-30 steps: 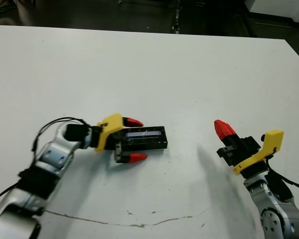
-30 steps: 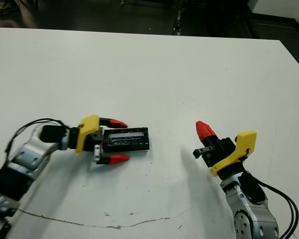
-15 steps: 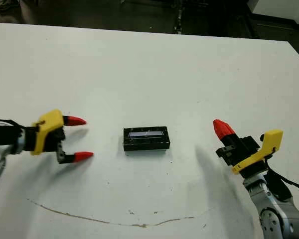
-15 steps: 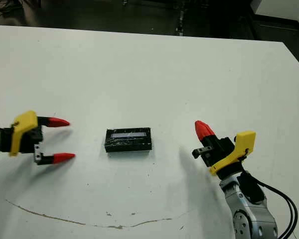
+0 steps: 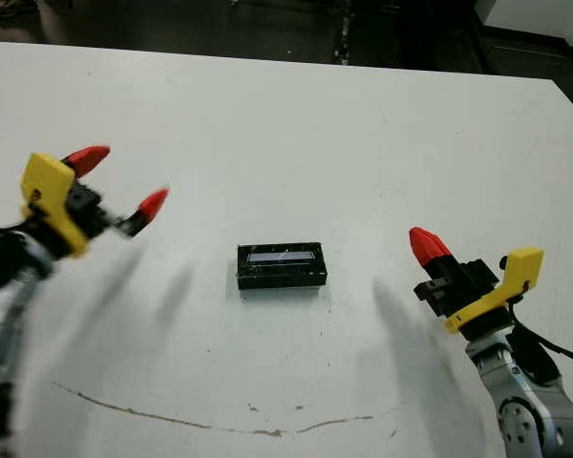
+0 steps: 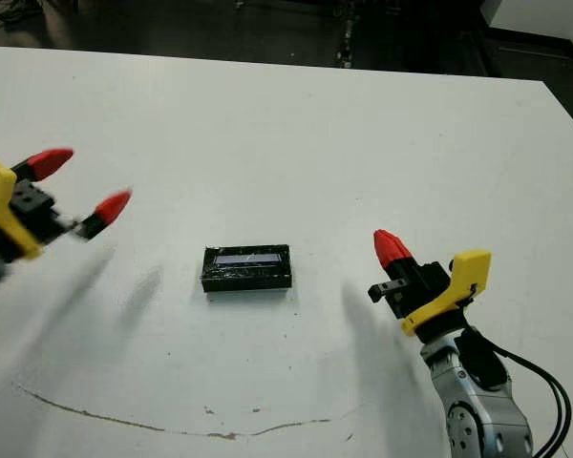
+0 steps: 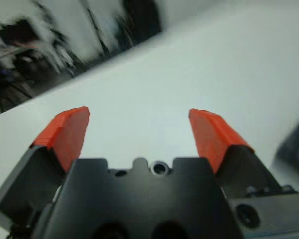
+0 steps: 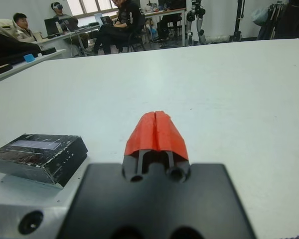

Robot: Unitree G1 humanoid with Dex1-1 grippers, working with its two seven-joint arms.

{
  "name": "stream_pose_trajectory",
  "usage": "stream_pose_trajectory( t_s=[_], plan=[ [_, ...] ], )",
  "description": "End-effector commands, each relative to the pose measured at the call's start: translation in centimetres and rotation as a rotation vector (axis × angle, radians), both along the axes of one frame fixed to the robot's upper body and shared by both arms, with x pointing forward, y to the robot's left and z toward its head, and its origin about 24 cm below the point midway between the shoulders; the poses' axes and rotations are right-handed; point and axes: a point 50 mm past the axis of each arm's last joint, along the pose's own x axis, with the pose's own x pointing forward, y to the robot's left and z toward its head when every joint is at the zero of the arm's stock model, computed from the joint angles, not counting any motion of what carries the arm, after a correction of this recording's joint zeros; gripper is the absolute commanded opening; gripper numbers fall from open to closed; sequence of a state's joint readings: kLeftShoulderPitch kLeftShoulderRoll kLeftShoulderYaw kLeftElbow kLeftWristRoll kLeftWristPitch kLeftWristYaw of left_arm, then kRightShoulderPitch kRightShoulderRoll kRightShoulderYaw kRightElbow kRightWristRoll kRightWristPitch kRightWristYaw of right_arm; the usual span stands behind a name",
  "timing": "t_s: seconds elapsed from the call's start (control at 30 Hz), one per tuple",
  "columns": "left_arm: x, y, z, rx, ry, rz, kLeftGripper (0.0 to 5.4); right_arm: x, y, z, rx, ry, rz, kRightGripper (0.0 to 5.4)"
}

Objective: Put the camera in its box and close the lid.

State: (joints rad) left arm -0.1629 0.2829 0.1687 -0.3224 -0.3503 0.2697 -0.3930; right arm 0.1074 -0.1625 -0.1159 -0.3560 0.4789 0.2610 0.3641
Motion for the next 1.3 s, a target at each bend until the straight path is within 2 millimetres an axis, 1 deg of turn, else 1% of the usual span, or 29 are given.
stream_pose_trajectory(
  t_s=[0.03,0.1,0.2,0.3,0.43,0.57,0.67,0.9,0.93,1.3],
  plan=[
    [-0.4,-2.7,-0.2,-0.081,-0.038,-0.039,4.09,-0.1,-0.2,-0.1,-0.022,0.027,-0.015,0.00],
    [-0.4,-4.3,-0.4,-0.101,-0.031,-0.081,3.78,-0.1,-0.3,0.0,-0.024,0.028,-0.018,0.00],
    [-0.4,-6.0,-0.7,-0.110,-0.011,-0.143,3.35,-0.2,-0.3,0.0,-0.025,0.030,-0.022,0.00],
    [-0.5,-7.7,-1.1,-0.101,0.031,-0.203,2.84,-0.2,-0.4,-0.1,-0.028,0.028,-0.024,0.00],
    [-0.7,-9.4,-1.7,-0.106,0.088,-0.272,2.25,-0.2,-0.4,-0.1,-0.030,0.028,-0.024,0.00],
    [-0.8,-10.5,-2.6,-0.087,0.134,-0.297,1.61,-0.2,-0.4,-0.1,-0.030,0.028,-0.022,0.00],
    [-0.8,-11.2,-3.6,-0.040,0.189,-0.279,1.19,-0.2,-0.4,-0.2,-0.033,0.026,-0.024,0.00],
    [-1.0,-11.9,-5.8,-0.009,0.303,-0.277,0.12,-0.2,-0.4,-0.4,-0.022,0.023,-0.015,0.00],
    [-1.1,-12.0,-6.0,-0.006,0.315,-0.280,0.02,-0.2,-0.4,-0.4,-0.020,0.023,-0.013,0.00],
    [-1.3,-12.4,-7.8,0.057,0.381,-0.267,0.02,-0.3,-0.2,-0.4,-0.020,0.021,-0.011,0.00]
  ],
)
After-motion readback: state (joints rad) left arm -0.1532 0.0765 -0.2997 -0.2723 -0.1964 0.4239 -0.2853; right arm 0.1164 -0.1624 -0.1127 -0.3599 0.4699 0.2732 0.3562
